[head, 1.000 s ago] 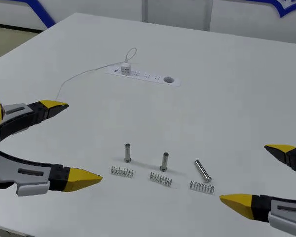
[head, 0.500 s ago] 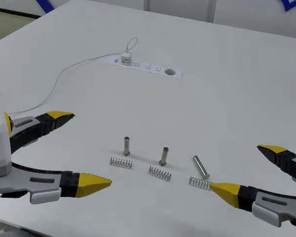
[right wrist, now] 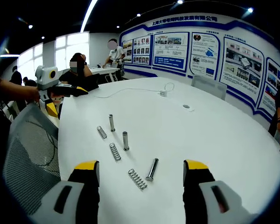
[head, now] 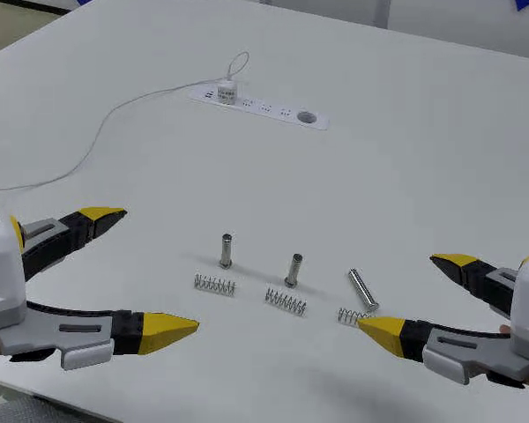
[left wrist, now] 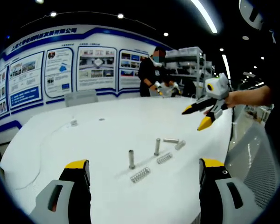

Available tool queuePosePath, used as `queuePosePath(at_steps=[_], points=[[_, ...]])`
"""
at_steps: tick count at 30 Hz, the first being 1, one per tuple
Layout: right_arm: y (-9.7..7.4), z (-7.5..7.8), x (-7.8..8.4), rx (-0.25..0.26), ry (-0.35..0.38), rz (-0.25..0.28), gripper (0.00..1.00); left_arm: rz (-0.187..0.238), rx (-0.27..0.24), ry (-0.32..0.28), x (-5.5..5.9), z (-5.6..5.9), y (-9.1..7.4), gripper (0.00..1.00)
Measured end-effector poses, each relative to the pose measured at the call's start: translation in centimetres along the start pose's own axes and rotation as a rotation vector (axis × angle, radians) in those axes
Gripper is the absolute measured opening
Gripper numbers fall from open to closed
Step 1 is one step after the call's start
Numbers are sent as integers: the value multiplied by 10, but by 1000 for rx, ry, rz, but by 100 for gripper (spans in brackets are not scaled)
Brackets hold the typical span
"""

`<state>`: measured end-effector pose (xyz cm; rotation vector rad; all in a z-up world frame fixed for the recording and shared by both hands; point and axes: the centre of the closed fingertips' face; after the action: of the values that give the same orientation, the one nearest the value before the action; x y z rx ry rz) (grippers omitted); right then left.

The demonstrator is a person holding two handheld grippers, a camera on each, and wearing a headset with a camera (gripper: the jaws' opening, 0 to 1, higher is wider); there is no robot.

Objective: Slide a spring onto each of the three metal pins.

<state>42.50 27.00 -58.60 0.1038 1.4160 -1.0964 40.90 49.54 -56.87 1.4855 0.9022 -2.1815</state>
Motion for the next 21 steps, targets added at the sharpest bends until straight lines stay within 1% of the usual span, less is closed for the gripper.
queuePosePath(at_steps=[2, 5, 7, 8, 10, 11, 14, 17, 19, 20, 21], points=[[2, 2, 2, 2, -7, -7, 73, -15, 3, 3, 4, 1, 2, 99], [7, 3, 6, -2, -3, -22, 70, -19, 15, -10, 6, 5, 5, 99], [10, 0, 9, -19, 14, -40, 64, -9, 18, -18, 4, 6, 6, 99], [11, -1, 9, -23, 18, -39, 62, 0, 18, -26, 3, 7, 8, 99], [14, -2, 10, -23, 22, -38, 61, 12, 19, -33, 1, 8, 11, 99], [15, -3, 11, -25, 22, -40, 61, 15, 17, -32, 0, 8, 12, 99], [19, -5, 17, -40, 28, -69, 59, 19, 7, -24, 2, 6, 14, 97], [22, -4, 21, -36, 33, -77, 57, 20, -4, -25, 6, 3, 14, 97], [24, -2, 22, -35, 43, -82, 55, 9, -25, -12, 9, 0, 14, 96], [26, -1, 22, -34, 46, -82, 55, 6, -27, -15, 9, -1, 14, 96], [27, -1, 23, -34, 47, -83, 54, 12, -27, -19, 8, -1, 14, 96]])
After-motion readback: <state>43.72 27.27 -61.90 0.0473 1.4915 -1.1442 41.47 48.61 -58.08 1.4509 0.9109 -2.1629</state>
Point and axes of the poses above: the centre of the closed fingertips' face, and the gripper's own axes: y roughly forward along the fingers, z roughly to its right, x roughly out of its underside, and after that the axes turned 12 degrees about -y, right-handed
